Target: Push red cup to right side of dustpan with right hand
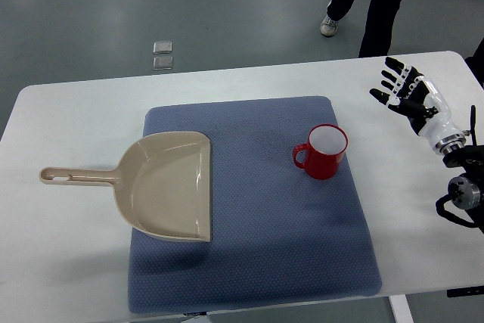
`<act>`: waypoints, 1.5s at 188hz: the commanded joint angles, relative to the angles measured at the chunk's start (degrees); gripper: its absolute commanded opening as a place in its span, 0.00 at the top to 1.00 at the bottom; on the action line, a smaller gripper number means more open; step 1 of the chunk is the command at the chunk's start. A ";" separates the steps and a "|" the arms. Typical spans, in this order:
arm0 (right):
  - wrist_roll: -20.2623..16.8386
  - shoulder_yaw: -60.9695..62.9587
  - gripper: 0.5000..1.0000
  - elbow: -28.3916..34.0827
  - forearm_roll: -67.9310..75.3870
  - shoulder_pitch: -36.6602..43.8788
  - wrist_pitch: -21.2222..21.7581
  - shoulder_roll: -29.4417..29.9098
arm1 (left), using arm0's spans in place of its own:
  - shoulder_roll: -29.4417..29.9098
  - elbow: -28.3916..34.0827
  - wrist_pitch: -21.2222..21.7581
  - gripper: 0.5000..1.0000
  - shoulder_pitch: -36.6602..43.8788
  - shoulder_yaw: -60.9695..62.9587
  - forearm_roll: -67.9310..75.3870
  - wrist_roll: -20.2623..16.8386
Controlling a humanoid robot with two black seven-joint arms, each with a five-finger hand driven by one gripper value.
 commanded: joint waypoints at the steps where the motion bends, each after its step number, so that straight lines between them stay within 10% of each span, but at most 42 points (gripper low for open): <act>1: 0.00 -0.04 0.15 1.88 -2.23 -1.39 0.01 -0.83 | 0.00 0.00 0.00 0.00 0.00 0.00 0.00 0.00; 103: 0.00 0.49 0.14 11.99 -9.79 -8.07 5.37 -6.10 | 0.00 0.00 0.00 0.00 0.00 0.00 0.00 0.00; 282: 0.00 2.07 0.15 16.21 -9.88 -11.32 2.73 -1.45 | 0.00 0.00 0.00 0.00 0.00 0.00 0.00 0.00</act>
